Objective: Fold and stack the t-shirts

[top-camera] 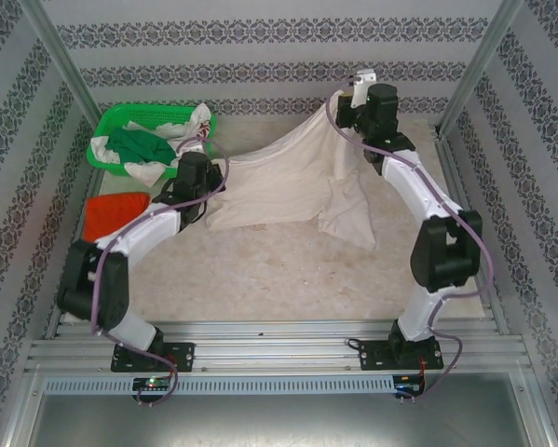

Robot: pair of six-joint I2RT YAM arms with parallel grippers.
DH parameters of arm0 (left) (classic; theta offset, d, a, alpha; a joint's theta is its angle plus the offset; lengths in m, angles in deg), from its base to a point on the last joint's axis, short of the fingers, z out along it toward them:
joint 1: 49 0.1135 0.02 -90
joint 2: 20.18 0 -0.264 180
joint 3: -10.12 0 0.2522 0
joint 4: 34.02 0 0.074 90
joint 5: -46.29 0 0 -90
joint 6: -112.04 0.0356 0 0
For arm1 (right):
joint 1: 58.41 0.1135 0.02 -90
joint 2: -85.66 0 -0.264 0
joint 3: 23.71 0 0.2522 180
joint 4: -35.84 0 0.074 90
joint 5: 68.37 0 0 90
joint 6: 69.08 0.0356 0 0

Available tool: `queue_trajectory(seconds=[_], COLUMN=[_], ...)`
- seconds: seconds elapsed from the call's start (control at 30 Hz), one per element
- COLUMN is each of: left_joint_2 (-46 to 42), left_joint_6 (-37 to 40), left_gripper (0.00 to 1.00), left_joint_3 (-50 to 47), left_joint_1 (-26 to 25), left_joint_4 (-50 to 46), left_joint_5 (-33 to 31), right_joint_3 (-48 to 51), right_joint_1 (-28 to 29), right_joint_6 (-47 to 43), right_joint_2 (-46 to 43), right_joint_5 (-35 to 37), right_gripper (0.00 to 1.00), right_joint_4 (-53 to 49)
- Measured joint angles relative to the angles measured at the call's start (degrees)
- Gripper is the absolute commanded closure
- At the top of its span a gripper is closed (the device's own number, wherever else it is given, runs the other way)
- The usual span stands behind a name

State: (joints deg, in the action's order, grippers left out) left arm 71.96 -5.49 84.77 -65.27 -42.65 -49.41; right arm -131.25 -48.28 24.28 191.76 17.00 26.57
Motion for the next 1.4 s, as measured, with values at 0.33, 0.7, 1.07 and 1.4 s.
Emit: queue_trajectory(seconds=[0.33,0.7,1.07,1.4], left_joint_2=[7.8,-8.2,-0.3,5.6], left_joint_6=[-1.7,-10.7,-15.3,-14.9], left_gripper=[0.00,0.02,0.36,0.58], left_joint_3=[9.1,-11.1,-12.5,-10.6], left_joint_1=[2.1,0.7,-4.7,-4.7], left_joint_4=[0.0,-5.5,-12.5,-15.4], left_joint_5=[2.0,-2.4,-4.1,-7.0], right_joint_3=[-9.5,38.7,58.1,58.3], right_joint_1=[-2.5,0.2,5.1,5.0], right_joint_6=[2.6,9.0,14.6,17.9], right_joint_2=[8.4,-25.5,-39.3,-39.2], right_joint_5=[0.7,3.8,7.0,9.8], right_gripper=[0.10,0.11,0.11,0.14], right_joint_4=[-2.5,6.7,3.6,1.7])
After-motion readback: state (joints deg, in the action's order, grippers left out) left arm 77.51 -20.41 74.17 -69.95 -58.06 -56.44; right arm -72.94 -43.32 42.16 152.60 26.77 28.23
